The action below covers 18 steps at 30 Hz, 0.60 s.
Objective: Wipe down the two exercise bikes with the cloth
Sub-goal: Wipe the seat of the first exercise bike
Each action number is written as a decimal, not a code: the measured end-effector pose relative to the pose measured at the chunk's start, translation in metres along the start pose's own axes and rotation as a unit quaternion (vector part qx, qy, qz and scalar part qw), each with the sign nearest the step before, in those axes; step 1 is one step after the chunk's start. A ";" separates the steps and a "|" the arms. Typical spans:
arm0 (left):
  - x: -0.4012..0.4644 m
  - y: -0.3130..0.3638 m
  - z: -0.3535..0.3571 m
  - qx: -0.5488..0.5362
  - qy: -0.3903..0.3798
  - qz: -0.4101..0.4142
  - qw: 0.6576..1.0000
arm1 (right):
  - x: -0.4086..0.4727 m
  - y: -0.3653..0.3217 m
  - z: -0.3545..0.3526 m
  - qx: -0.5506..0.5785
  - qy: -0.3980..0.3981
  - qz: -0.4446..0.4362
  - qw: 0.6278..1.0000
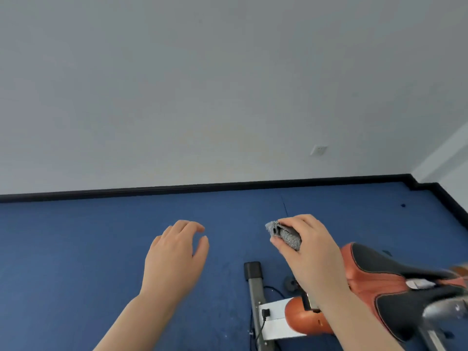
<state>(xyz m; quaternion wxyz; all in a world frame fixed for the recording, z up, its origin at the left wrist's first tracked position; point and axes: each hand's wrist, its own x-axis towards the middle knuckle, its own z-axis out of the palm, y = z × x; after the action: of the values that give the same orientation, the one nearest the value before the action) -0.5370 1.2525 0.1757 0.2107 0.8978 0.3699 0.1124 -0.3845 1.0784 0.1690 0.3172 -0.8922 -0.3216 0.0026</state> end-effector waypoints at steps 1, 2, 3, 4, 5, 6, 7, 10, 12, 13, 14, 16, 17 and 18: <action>0.017 -0.009 -0.008 0.008 -0.008 0.019 1.000 | 0.008 -0.010 0.005 -0.004 0.012 0.014 1.000; 0.033 -0.017 -0.014 0.013 -0.016 0.036 0.999 | 0.016 -0.019 0.010 -0.009 0.024 0.027 0.999; 0.049 -0.024 -0.017 0.012 -0.022 0.046 0.999 | 0.023 -0.027 0.015 -0.014 0.035 0.038 0.999; 0.064 -0.028 -0.019 0.006 -0.031 0.053 0.998 | 0.029 -0.033 0.018 -0.021 0.045 0.049 0.998; 0.077 -0.029 -0.019 -0.003 -0.041 0.060 0.997 | 0.034 -0.037 0.020 -0.027 0.056 0.061 0.996; 0.089 -0.027 -0.017 -0.013 -0.053 0.070 0.996 | 0.039 -0.039 0.021 -0.033 0.064 0.072 0.995; 0.101 -0.023 -0.014 -0.024 -0.066 0.084 0.994 | 0.044 -0.039 0.021 -0.040 0.070 0.086 0.993; 0.132 -0.004 0.003 -0.040 -0.107 0.141 0.983 | 0.060 -0.030 0.020 -0.058 0.089 0.137 0.985; 0.157 0.009 0.016 -0.032 -0.134 0.183 0.973 | 0.073 -0.018 0.021 -0.061 0.110 0.172 0.977; 0.172 0.015 0.023 -0.028 -0.146 0.200 0.968 | 0.080 -0.011 0.022 -0.060 0.120 0.189 0.973; 0.188 0.022 0.029 -0.025 -0.155 0.212 0.964 | 0.087 -0.003 0.024 -0.056 0.128 0.206 0.969; 0.220 0.035 0.039 -0.018 -0.163 0.230 0.959 | 0.107 0.013 0.028 -0.044 0.140 0.235 0.961; 0.238 0.043 0.043 -0.014 -0.164 0.241 0.956 | 0.119 0.021 0.029 -0.042 0.143 0.249 0.957; 0.256 0.051 0.045 -0.011 -0.165 0.252 0.954 | 0.130 0.028 0.029 -0.041 0.146 0.262 0.953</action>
<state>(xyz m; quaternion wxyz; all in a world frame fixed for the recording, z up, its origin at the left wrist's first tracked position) -0.3097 1.3886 0.1711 0.2433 0.9656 0.0906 0.0166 -0.2714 1.1536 0.1562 0.3115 -0.9481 -0.0264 -0.0575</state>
